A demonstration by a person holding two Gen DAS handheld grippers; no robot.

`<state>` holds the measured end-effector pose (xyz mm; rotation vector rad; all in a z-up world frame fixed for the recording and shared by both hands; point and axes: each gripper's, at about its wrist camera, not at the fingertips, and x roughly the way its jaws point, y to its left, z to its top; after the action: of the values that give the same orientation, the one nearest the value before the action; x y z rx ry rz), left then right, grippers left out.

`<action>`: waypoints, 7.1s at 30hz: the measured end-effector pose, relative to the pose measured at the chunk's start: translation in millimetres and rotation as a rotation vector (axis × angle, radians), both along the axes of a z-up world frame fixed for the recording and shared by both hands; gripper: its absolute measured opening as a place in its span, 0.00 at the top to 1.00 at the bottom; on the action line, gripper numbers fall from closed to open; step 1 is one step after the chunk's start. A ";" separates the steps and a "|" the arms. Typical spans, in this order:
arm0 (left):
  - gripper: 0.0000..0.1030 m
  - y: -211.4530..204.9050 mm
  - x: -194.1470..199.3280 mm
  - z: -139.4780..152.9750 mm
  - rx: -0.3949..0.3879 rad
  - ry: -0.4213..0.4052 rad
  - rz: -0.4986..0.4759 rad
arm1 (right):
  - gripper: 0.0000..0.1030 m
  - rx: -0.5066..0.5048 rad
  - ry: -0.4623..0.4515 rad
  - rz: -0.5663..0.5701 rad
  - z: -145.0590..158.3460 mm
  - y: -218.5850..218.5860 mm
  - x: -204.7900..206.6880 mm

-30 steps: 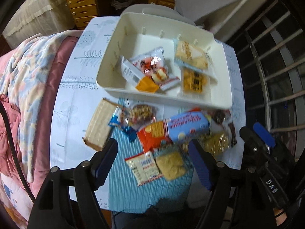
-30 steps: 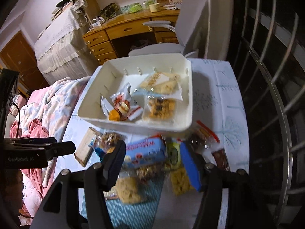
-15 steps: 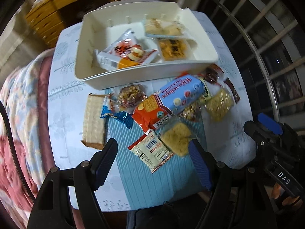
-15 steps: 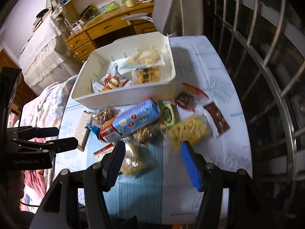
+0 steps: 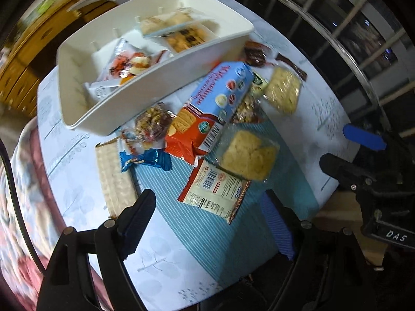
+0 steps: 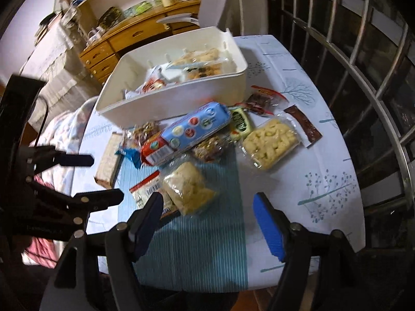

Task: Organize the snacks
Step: 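Grasp the white wrapped snack with the left tool while the right tool grasps the cracker pack, then carry both packs over the white tray and lower them inside, then open both tools and withdraw them from the tray toward the table snacks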

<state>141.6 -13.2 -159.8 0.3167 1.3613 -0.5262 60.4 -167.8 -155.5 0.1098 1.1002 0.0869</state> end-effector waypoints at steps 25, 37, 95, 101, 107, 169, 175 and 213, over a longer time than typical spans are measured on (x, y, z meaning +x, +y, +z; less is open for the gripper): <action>0.13 -20.8 -8.4 -96.0 0.055 0.069 -0.222 | 0.30 -0.238 -0.128 0.373 -70.2 36.1 5.8; 0.13 -58.0 -12.0 -127.2 0.117 0.031 -0.235 | 0.30 -0.179 -0.069 0.468 -81.5 36.4 33.1; 0.49 119.2 -79.9 -125.9 0.001 0.062 0.183 | 0.46 -0.143 0.187 0.451 -112.0 142.4 23.8; 0.49 155.3 -68.6 -92.8 -0.032 0.061 0.305 | 0.47 -0.082 0.208 0.513 -98.1 178.7 14.7; 0.49 166.4 -49.3 -38.4 -0.081 0.067 0.397 | 0.47 -0.084 0.149 0.562 -58.3 196.5 33.6; 0.19 41.9 175.9 43.7 -0.013 0.082 0.636 | 0.36 0.238 0.288 0.204 4.8 44.1 246.8; 0.18 50.4 150.9 59.0 -0.030 0.031 0.676 | 0.36 0.252 0.263 0.247 15.4 51.9 236.7; 0.18 211.2 -23.6 44.1 -0.133 -0.004 0.592 | 0.36 0.271 0.340 -0.068 -13.3 154.8 67.4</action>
<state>117.9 198.0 -115.7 -0.1956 1.3299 -0.1175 127.7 -13.1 -168.8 0.4171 1.4192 0.1602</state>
